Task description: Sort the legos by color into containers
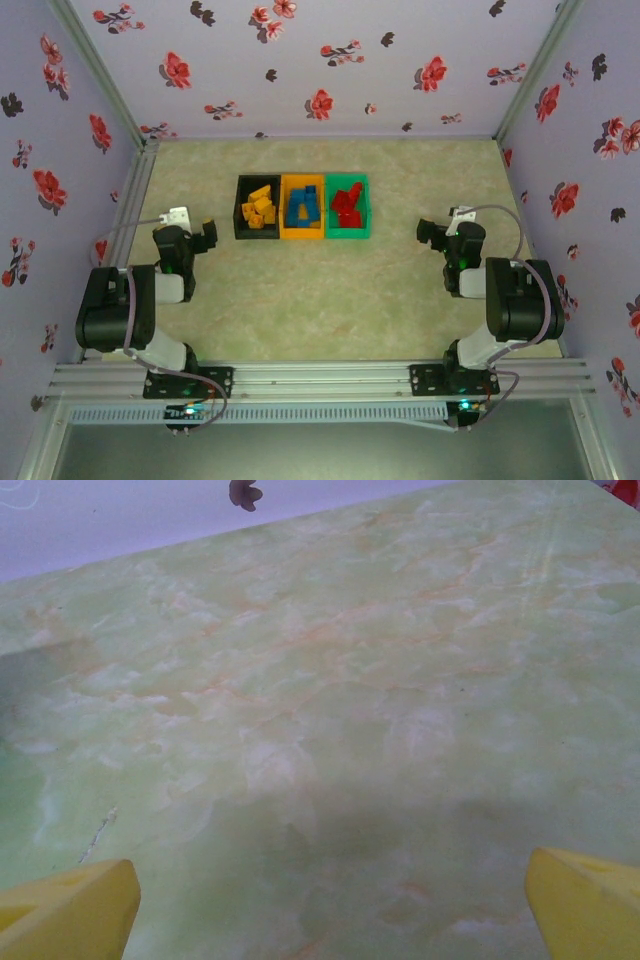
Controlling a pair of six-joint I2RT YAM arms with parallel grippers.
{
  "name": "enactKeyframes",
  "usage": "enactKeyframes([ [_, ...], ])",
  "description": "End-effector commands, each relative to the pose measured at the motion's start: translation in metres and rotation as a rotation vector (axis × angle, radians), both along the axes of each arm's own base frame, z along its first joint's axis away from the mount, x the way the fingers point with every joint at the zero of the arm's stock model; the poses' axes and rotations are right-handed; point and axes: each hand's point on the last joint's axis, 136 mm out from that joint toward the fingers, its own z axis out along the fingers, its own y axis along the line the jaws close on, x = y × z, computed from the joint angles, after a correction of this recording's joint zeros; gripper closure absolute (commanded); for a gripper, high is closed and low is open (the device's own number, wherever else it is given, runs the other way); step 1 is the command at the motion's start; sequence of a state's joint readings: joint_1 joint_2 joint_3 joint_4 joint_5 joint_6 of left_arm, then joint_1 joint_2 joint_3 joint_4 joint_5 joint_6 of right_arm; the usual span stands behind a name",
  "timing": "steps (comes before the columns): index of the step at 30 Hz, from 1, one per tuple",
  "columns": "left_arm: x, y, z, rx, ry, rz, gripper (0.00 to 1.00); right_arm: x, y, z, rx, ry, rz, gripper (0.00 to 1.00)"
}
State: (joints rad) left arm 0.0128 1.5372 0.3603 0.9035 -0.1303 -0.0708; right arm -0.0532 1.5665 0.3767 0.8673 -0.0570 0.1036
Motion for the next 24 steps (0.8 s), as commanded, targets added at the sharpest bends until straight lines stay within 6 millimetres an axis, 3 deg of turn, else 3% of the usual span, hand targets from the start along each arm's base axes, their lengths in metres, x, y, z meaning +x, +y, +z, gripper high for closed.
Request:
enactKeyframes([
  [1, 0.0059, 0.0006, 0.0069, 0.028, -0.017, 0.003, 0.00, 0.0065, 0.0021, 0.0124, -0.019, -0.048, 0.015, 0.00],
  [24, 0.0064, 0.0006, 0.0080, 0.027, -0.020, 0.003, 0.00, 0.0057, 0.0057, 0.0117, -0.047, -0.045, 0.013, 0.01],
])
